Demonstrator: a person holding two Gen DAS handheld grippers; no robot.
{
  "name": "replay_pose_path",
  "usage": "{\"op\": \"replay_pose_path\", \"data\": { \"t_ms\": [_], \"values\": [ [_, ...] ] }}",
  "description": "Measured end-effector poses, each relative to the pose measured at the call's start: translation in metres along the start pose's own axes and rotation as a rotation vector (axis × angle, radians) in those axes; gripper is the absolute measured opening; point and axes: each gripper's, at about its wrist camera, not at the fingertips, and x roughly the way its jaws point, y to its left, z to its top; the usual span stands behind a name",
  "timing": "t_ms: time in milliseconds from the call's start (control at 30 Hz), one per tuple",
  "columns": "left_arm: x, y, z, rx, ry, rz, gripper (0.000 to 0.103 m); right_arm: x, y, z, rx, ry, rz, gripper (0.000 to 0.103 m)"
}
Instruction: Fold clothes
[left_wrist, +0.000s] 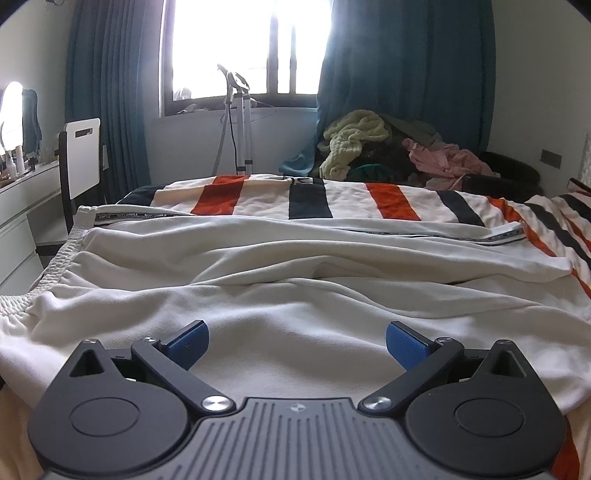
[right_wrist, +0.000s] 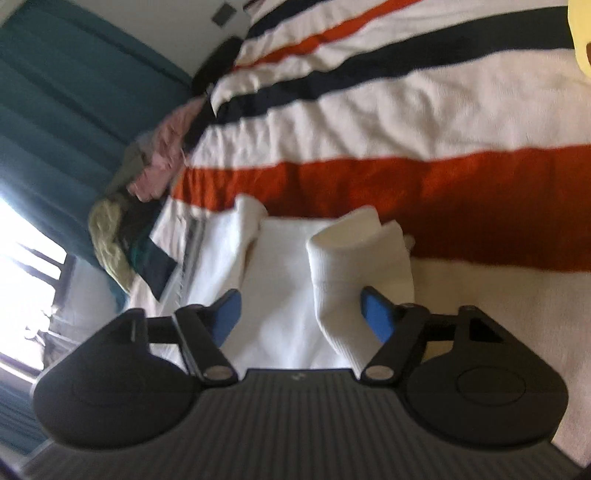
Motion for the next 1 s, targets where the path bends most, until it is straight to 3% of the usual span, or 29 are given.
{"op": "replay_pose_path", "data": {
  "t_ms": [100,167,233,300,400,700,833,1000],
  "values": [
    [0.004,0.002,0.000,-0.015,0.018,0.007,0.103,0.009,0.003,-0.005,-0.033,0.052,-0.067,0.067],
    [0.005,0.005,-0.001,-0.034,0.027,0.009,0.103,0.010,0.003,-0.006,-0.029,0.053,-0.060,0.066],
    [0.006,0.010,-0.001,-0.060,0.034,0.011,0.103,0.010,0.003,-0.006,-0.024,0.053,-0.052,0.048],
    [0.007,0.014,-0.001,-0.087,0.043,0.013,0.103,0.009,0.002,-0.005,-0.011,0.054,-0.040,0.019],
    [0.010,0.019,-0.001,-0.119,0.058,0.018,0.103,0.007,-0.001,-0.004,0.012,0.042,-0.027,0.006],
    [0.011,0.027,0.000,-0.184,0.074,0.034,0.103,-0.027,0.002,0.007,0.009,-0.183,0.053,0.003],
    [0.012,0.028,0.000,-0.202,0.082,0.039,0.103,-0.027,-0.001,0.009,0.012,-0.150,0.019,0.003],
    [0.011,0.029,0.001,-0.218,0.082,0.044,0.103,-0.027,-0.006,0.008,0.015,-0.144,-0.104,0.006]
  ]
}}
